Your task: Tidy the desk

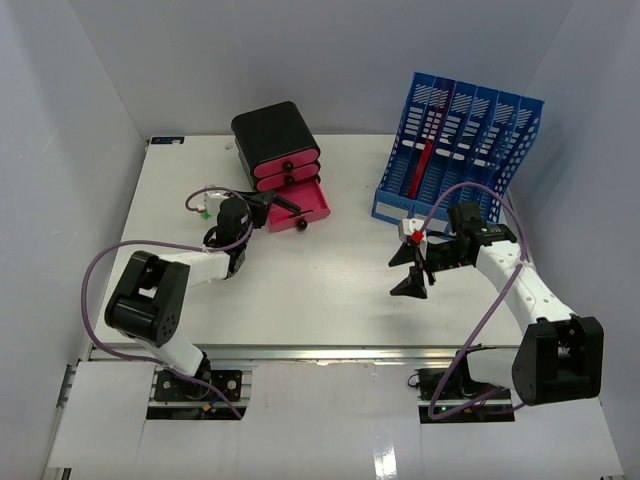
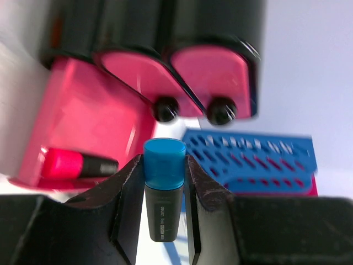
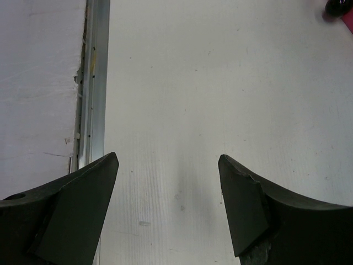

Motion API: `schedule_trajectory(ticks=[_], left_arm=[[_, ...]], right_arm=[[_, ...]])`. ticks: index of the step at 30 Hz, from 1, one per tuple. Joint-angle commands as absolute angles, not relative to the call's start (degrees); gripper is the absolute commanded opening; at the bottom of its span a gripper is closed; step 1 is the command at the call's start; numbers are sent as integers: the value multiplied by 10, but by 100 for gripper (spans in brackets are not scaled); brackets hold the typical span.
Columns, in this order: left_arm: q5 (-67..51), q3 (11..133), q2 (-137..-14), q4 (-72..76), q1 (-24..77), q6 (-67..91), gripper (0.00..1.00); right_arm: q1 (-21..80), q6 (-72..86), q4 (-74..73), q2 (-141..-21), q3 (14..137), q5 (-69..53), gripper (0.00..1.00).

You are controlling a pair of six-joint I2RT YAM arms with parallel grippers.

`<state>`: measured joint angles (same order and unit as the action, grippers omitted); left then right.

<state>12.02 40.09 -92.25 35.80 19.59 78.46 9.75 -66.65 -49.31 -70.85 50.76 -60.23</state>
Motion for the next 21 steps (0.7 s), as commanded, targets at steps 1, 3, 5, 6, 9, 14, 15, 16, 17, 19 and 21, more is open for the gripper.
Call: schedule_trajectory(ticks=[1,3,5,6,9,14,15,16,17,19,21], left_arm=[[239,441,-945,349,212,853,13],[256,451,-964,349,216,870,13],[266,459,-981,350,219,885,13],[270,465,-989,350,220,893,14],[277,485,-1013,345,224,905,17],[269,505,-1039,335,229,895,43],[264,507,-1042,334,230,893,46],[256,508,-1048,337,230,889,48],[248,509,-1054,341,230,884,51],[238,509,-1060,347,231,876,56],[226,508,-1062,354,232,867,61]], right_arm=[[94,-675,-501,-718,505,-613,80],[94,-675,-501,-721,505,-612,80],[94,-675,-501,-724,504,-612,80],[94,-675,-501,-725,505,-612,80],[93,-676,-502,-726,506,-611,80],[92,-679,-505,-728,507,-612,80],[92,-679,-506,-727,507,-612,80],[92,-680,-507,-727,507,-612,80],[91,-681,-508,-726,507,-612,80],[89,-681,-509,-726,507,-613,80],[88,-683,-511,-725,508,-614,80]])
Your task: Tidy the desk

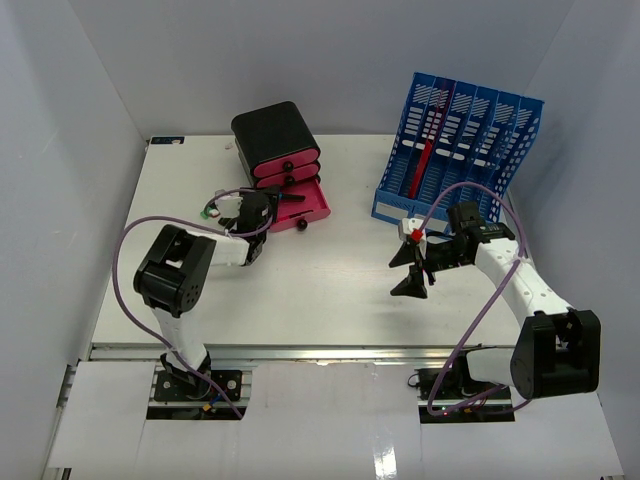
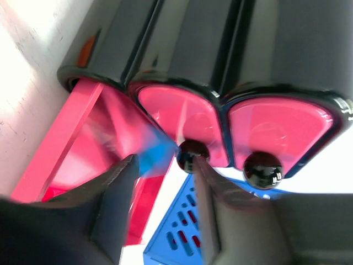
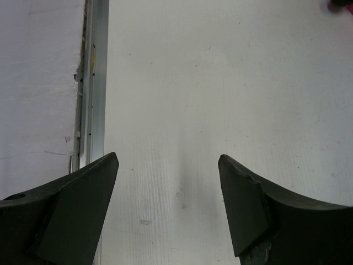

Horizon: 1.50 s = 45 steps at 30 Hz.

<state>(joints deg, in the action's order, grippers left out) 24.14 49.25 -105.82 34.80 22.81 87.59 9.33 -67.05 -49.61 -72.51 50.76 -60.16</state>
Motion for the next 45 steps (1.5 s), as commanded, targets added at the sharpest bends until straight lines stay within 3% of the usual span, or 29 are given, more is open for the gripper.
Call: schedule_trajectory(ticks=[1,4,9,15,17,20,26,31,45], left_arm=[[217,509,-1062,355,233,863,64],[194,514,-1057,350,234,849,73],[145,501,-1018,365,234,791,74],[42,463,-859,270,188,521,75],[6,464,-798,195,140,405,82],[-70,484,-746,90,95,212,84],[-102,545,-824,4,39,49,83],[-110,609,-926,4,23,9,65],[-156,697,-1070,-36,1,-80,63]], right_arm=[[88,-684,-511,-725,508,-616,80],[87,-685,-514,-727,509,-617,80],[87,-690,-519,-729,510,-617,80],[76,-696,-522,-715,506,-624,80],[73,-700,-524,-711,506,-626,80],[72,-707,-529,-711,510,-631,80],[72,-714,-540,-714,513,-636,80],[66,-716,-541,-708,511,-640,80],[62,-740,-563,-717,517,-637,80]])
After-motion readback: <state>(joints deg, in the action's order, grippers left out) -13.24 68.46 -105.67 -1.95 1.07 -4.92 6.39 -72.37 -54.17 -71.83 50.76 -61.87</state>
